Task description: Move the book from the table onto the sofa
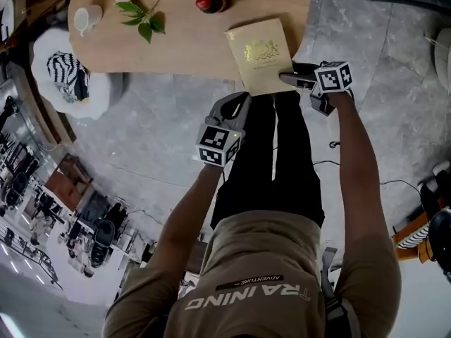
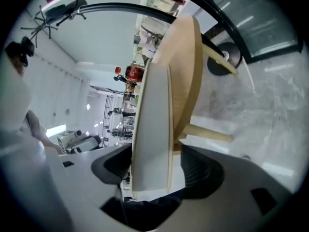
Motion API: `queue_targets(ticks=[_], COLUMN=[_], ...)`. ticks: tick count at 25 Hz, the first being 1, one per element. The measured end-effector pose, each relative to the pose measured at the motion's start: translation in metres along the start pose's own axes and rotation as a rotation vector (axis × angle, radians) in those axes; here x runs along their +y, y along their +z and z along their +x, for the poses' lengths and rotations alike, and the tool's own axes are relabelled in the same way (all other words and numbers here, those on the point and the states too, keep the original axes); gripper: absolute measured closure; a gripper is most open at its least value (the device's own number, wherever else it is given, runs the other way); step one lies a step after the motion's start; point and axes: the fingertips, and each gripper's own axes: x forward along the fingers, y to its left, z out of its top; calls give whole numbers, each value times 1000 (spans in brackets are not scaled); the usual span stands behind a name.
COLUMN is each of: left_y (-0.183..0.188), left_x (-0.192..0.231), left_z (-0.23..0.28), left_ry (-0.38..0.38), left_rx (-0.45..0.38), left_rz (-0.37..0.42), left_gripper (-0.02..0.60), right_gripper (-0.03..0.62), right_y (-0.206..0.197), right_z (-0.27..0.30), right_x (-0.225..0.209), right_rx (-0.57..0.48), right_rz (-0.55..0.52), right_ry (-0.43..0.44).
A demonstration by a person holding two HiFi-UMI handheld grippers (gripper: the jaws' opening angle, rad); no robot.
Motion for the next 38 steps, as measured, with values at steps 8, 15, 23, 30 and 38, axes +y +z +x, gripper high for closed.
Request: queue_targets(ticks=[8,15,23,30,38], left_y=[-9,-14,-16,-2,24], left_x=[6,5,6,-9,-29], left_z=[-2,-5,-12,-39,-107], left_ry=[31,38,53,77,119], left_rx=[-16,-19,-29,-78,-157], left_rz=[-46,-61,-62,-74,-112], left_gripper=[583,583,583,583,583], right_gripper=[312,313,366,370,370], right_y=[-18,-23,-32,-47,-30], right_z=[24,31,21,3,-38], right_x=[8,15,25,74,158], right_rx=[103,40,-18,-33,-129], right_rz=[2,43,137,151,91], right_ry=[119,172,197,245,191])
